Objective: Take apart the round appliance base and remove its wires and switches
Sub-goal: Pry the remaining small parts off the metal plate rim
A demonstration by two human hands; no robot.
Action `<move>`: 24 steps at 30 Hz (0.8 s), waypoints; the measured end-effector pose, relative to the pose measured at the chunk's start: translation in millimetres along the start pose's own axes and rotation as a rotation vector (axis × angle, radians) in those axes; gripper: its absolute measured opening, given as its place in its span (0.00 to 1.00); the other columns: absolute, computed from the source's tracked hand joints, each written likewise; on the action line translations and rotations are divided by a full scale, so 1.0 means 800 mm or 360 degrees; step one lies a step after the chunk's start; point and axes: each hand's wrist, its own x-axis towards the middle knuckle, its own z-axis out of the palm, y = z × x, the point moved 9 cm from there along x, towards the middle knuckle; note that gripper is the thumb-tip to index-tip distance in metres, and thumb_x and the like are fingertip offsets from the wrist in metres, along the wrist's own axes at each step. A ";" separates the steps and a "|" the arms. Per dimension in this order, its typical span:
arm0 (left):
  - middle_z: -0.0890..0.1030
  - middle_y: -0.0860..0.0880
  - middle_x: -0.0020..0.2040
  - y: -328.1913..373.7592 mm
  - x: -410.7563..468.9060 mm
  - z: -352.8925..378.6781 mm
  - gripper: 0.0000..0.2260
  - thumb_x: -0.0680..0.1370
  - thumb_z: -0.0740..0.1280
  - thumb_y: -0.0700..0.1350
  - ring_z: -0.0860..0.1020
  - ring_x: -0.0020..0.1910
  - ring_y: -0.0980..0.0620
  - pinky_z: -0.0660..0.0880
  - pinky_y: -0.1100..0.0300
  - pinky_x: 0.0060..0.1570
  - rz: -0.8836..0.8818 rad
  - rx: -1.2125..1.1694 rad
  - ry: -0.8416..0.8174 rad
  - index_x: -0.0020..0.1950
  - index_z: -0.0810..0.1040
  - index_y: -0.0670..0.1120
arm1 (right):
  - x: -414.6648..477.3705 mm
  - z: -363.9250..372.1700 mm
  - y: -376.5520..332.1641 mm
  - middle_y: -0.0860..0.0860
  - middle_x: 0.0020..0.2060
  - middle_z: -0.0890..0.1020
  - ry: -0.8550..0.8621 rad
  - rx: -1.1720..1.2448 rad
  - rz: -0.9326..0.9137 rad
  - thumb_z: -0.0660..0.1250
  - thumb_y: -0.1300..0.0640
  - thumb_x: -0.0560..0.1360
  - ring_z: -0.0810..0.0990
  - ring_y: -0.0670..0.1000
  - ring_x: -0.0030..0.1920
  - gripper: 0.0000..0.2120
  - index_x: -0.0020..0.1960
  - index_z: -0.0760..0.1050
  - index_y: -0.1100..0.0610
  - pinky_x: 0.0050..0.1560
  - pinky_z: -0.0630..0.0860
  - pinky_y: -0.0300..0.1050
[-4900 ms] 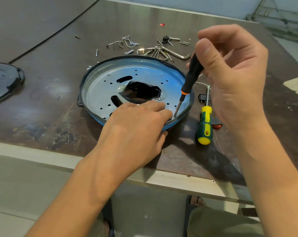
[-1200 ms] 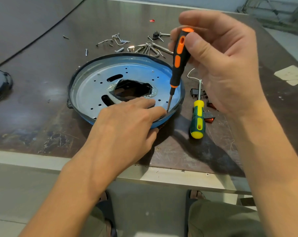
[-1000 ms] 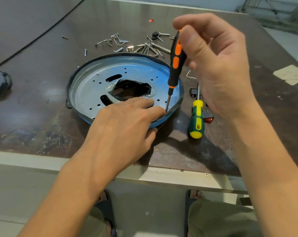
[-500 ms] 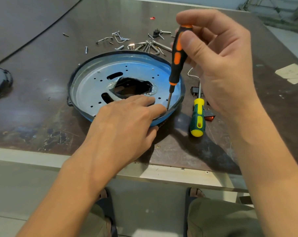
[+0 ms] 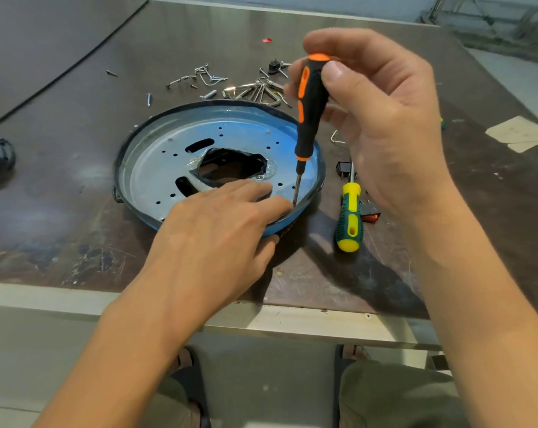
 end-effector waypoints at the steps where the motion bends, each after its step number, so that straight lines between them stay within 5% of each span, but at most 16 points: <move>1: 0.80 0.57 0.58 0.000 0.000 0.000 0.17 0.73 0.64 0.56 0.81 0.54 0.54 0.73 0.60 0.34 -0.0002 0.0005 -0.0001 0.61 0.78 0.58 | 0.000 0.001 -0.002 0.60 0.46 0.81 0.0007 -0.0027 -0.0008 0.61 0.68 0.82 0.82 0.59 0.46 0.09 0.61 0.74 0.65 0.50 0.82 0.53; 3: 0.80 0.57 0.59 -0.001 0.000 0.001 0.17 0.73 0.65 0.56 0.81 0.55 0.54 0.74 0.60 0.34 -0.0005 0.0019 -0.0003 0.61 0.78 0.58 | -0.001 0.002 -0.005 0.53 0.41 0.79 0.0025 -0.0115 -0.0042 0.66 0.66 0.81 0.80 0.48 0.40 0.05 0.57 0.75 0.63 0.41 0.81 0.48; 5: 0.80 0.57 0.62 -0.001 0.000 0.002 0.17 0.73 0.65 0.56 0.81 0.57 0.54 0.75 0.60 0.35 -0.0005 0.0031 -0.0008 0.62 0.78 0.58 | -0.001 0.000 -0.008 0.51 0.41 0.80 0.0074 -0.0213 -0.0087 0.70 0.66 0.78 0.80 0.44 0.40 0.08 0.57 0.76 0.62 0.43 0.82 0.48; 11: 0.80 0.57 0.59 -0.001 0.002 0.003 0.17 0.73 0.64 0.56 0.81 0.55 0.53 0.70 0.61 0.32 0.0003 0.0015 -0.0012 0.62 0.78 0.58 | -0.001 0.000 -0.005 0.65 0.52 0.82 0.0051 -0.0288 -0.0119 0.61 0.68 0.82 0.83 0.61 0.54 0.11 0.63 0.74 0.66 0.56 0.82 0.54; 15: 0.80 0.56 0.62 -0.002 0.001 0.004 0.18 0.73 0.65 0.56 0.81 0.57 0.53 0.77 0.57 0.35 -0.0005 0.0035 -0.0015 0.63 0.78 0.58 | -0.001 0.004 -0.012 0.65 0.50 0.82 0.0056 -0.0482 -0.0178 0.70 0.62 0.80 0.81 0.57 0.49 0.10 0.60 0.76 0.63 0.53 0.81 0.52; 21: 0.80 0.56 0.60 0.000 0.002 0.006 0.18 0.74 0.63 0.56 0.80 0.57 0.52 0.78 0.56 0.36 0.0021 0.0005 -0.0024 0.63 0.76 0.58 | -0.001 0.001 -0.003 0.65 0.54 0.81 -0.0007 -0.0314 -0.0105 0.60 0.69 0.83 0.83 0.59 0.56 0.13 0.66 0.73 0.66 0.58 0.81 0.53; 24: 0.79 0.56 0.63 -0.001 0.002 0.005 0.19 0.74 0.62 0.57 0.79 0.59 0.52 0.78 0.56 0.38 0.0014 0.0013 -0.0024 0.64 0.76 0.59 | -0.001 0.003 -0.009 0.62 0.51 0.82 0.0053 -0.0417 -0.0166 0.67 0.63 0.81 0.82 0.55 0.51 0.09 0.61 0.75 0.64 0.55 0.81 0.51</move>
